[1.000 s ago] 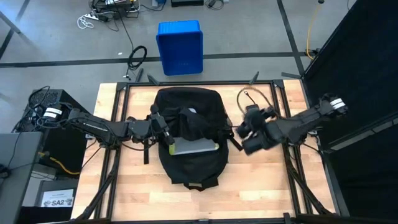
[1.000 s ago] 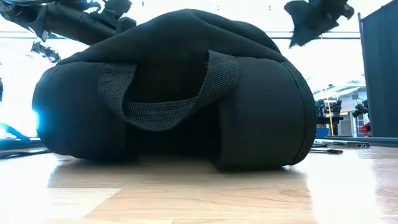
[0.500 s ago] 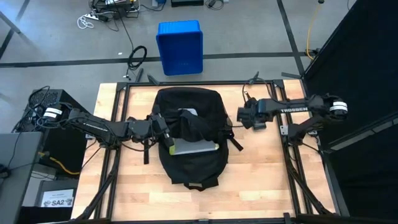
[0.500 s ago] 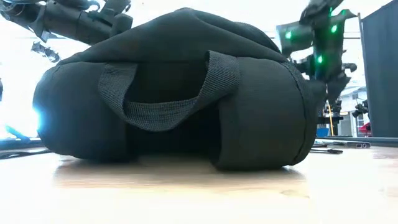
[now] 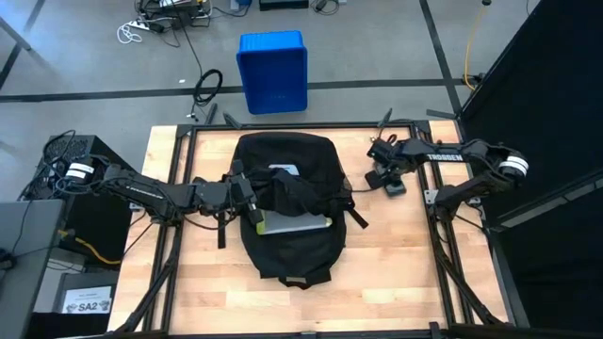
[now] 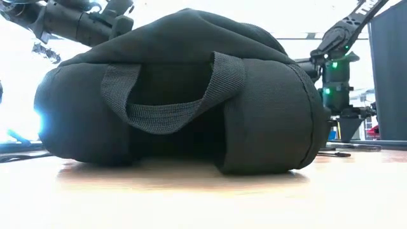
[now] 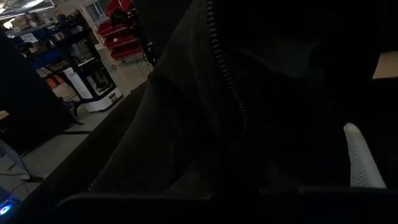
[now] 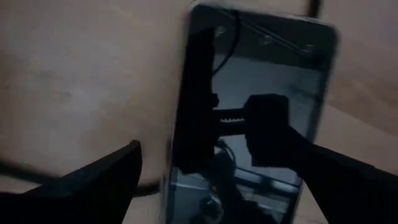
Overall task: Unpack backpack
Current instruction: Put the black cellphone into the backpack
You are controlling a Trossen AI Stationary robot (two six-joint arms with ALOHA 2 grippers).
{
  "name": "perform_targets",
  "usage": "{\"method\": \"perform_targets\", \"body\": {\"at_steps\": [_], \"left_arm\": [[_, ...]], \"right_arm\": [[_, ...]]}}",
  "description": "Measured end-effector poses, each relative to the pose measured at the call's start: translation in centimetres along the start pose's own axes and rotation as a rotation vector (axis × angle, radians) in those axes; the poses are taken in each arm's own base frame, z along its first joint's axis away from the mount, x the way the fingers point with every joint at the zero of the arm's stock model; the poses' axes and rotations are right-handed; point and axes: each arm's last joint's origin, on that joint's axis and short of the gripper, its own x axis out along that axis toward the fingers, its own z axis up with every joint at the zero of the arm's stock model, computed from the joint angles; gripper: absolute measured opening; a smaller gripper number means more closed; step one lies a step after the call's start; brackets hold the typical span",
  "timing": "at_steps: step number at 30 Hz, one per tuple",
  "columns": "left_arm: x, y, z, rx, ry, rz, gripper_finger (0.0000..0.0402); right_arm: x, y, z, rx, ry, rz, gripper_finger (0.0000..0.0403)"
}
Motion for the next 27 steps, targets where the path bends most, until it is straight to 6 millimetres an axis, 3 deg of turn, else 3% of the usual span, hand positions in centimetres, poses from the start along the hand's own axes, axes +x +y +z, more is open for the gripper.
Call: {"method": "perform_targets", "body": {"at_steps": [4,18,27], "left_arm": [[0.0,0.0,-0.1,0.013,0.006,-0.001,0.0],[0.0,0.0,-0.1,0.019,0.006,-0.002,0.0],[0.0,0.0,-0.1,0.019,0.006,-0.003,0.0]], "right_arm": [[0.7,-1.0,-0.3,0.018,0.014,-0.035,0.0395],[1.0,-1.2,-0.3,-0.004,0.007,-0.049,0.0377],[1.1,-2.3,0.0,0.022,0.024,-0.08,0.0328]]}}
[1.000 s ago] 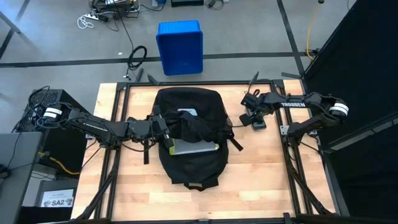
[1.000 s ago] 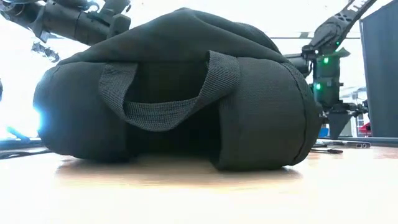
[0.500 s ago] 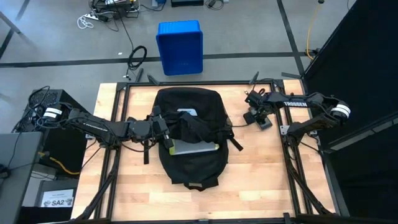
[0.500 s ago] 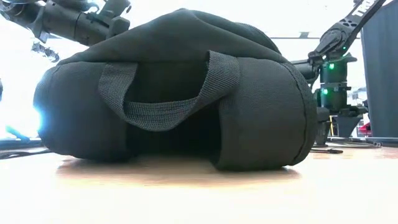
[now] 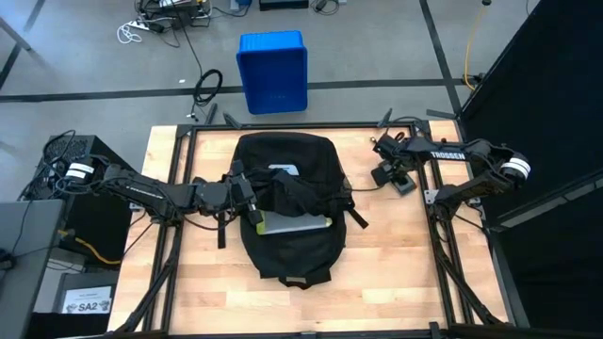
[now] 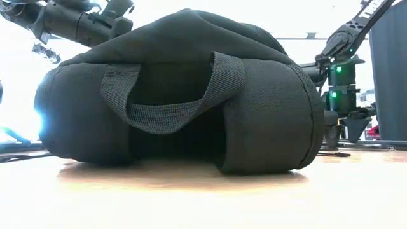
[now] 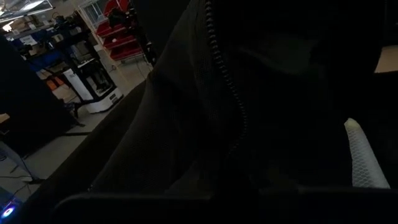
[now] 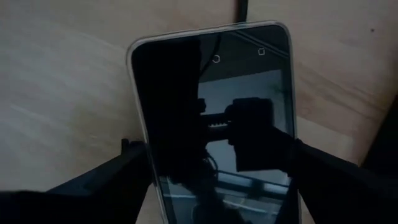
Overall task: Unpack backpack
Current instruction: Put the black cellphone into the backpack
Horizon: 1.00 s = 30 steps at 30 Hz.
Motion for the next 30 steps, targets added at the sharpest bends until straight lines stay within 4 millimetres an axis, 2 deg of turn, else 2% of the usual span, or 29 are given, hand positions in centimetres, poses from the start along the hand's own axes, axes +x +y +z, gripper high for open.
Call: {"method": "perform_targets", "body": {"at_steps": [7,11,15,21,25,30], "left_arm": [[0.0,-0.1,0.0,0.0,-0.006,-0.034,0.0],[0.0,-0.1,0.0,0.001,-0.006,-0.034,0.0],[0.0,-0.1,0.0,0.001,-0.006,-0.036,0.0],[0.0,-0.1,0.0,0.002,-0.006,-0.037,0.0],[0.0,-0.2,0.0,0.002,-0.01,-0.056,0.0],[0.0,-0.2,0.0,0.003,-0.012,-0.064,0.0]], "right_arm": [[-1.3,0.7,0.7,-0.078,0.014,0.029,0.0311],[-2.9,0.9,1.6,-0.127,-0.003,0.003,0.0324],[-3.5,0.7,2.1,-0.146,-0.004,-0.012,0.0348],[-3.2,-0.7,2.4,-0.121,0.06,0.027,0.0394],[-2.5,-1.9,2.6,-0.098,0.075,0.049,0.0392],[-1.2,-2.7,2.2,-0.072,0.101,0.203,0.039]]}}
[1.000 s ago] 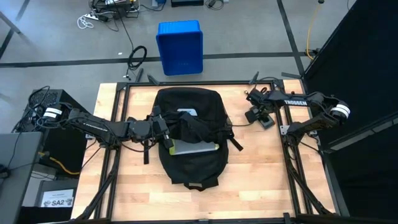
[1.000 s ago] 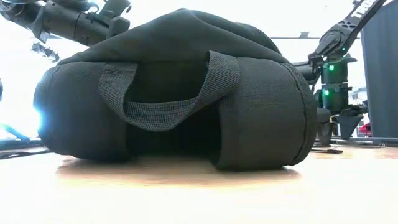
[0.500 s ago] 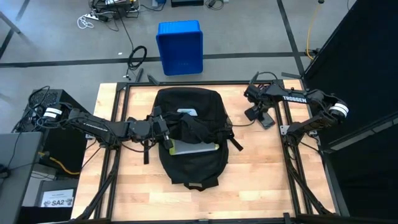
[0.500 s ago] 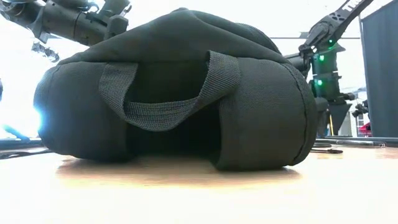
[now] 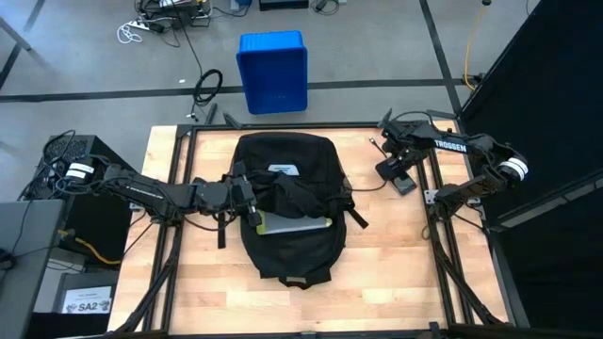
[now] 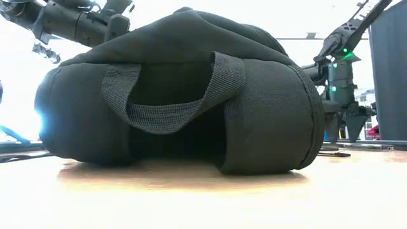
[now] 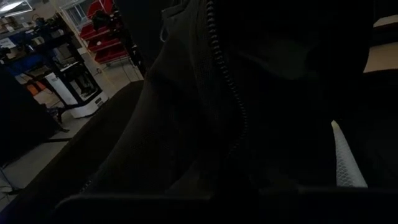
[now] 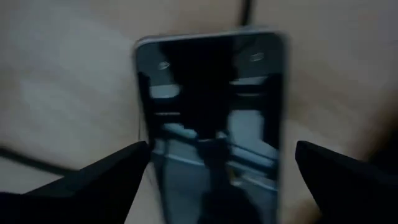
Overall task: Unpack backpack
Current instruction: Put the black cellphone into the backpack
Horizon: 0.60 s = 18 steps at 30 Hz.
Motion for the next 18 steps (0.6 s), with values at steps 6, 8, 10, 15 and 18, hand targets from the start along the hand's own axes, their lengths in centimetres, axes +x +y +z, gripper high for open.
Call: {"method": "perform_targets", "body": {"at_steps": [6,8,10,15,18], "left_arm": [[0.0,0.0,0.0,0.001,0.0,-0.001,0.0],[0.0,0.0,0.0,0.001,0.0,-0.001,0.0],[0.0,0.0,0.0,0.001,0.0,-0.001,0.0],[0.0,0.0,0.0,0.002,0.002,-0.002,0.0],[0.0,0.0,0.0,0.003,0.002,-0.002,0.0]], "right_arm": [[0.3,-0.2,0.2,0.005,-0.018,0.05,0.0398],[0.4,-0.1,0.2,0.004,-0.01,0.075,0.0395],[0.4,0.1,0.2,-0.009,-0.007,0.104,0.0394],[0.4,0.9,0.2,-0.047,-0.018,0.131,0.0399],[0.4,1.3,0.3,-0.062,-0.028,0.162,0.0395]]}}
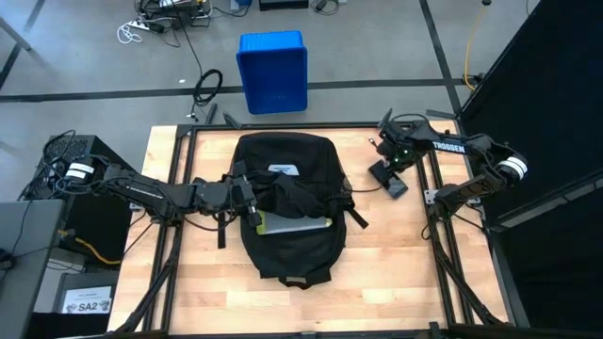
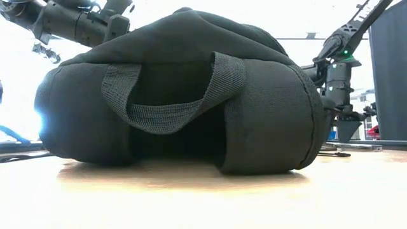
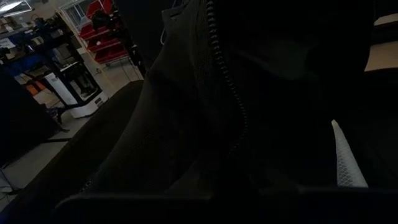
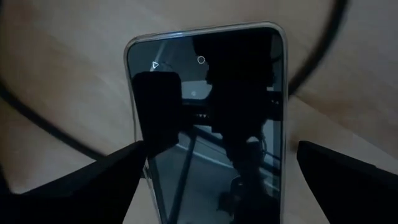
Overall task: Unpack backpack
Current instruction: Put the black cellphone into the backpack
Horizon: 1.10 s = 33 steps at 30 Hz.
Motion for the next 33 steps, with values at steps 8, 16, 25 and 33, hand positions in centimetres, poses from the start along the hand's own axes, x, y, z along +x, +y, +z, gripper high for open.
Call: {"method": "perform_targets", "body": {"at_steps": [8,16,25,33], "left_arm": [[0.0,0.0,0.0,0.0,0.0,0.0,0.0],[0.0,0.0,0.0,0.0,0.001,0.0,0.0],[0.0,0.0,0.0,0.002,0.004,-0.001,0.0],[0.0,0.0,0.0,0.002,0.004,0.0,0.0]], "right_arm": [[0.1,0.9,0.2,-0.029,-0.026,0.059,0.0397],[0.2,1.9,0.4,-0.045,-0.049,0.109,0.0397],[0.1,1.2,0.5,-0.03,-0.06,0.033,0.0397],[0.2,2.5,0.5,-0.078,-0.06,0.144,0.0398]]}}
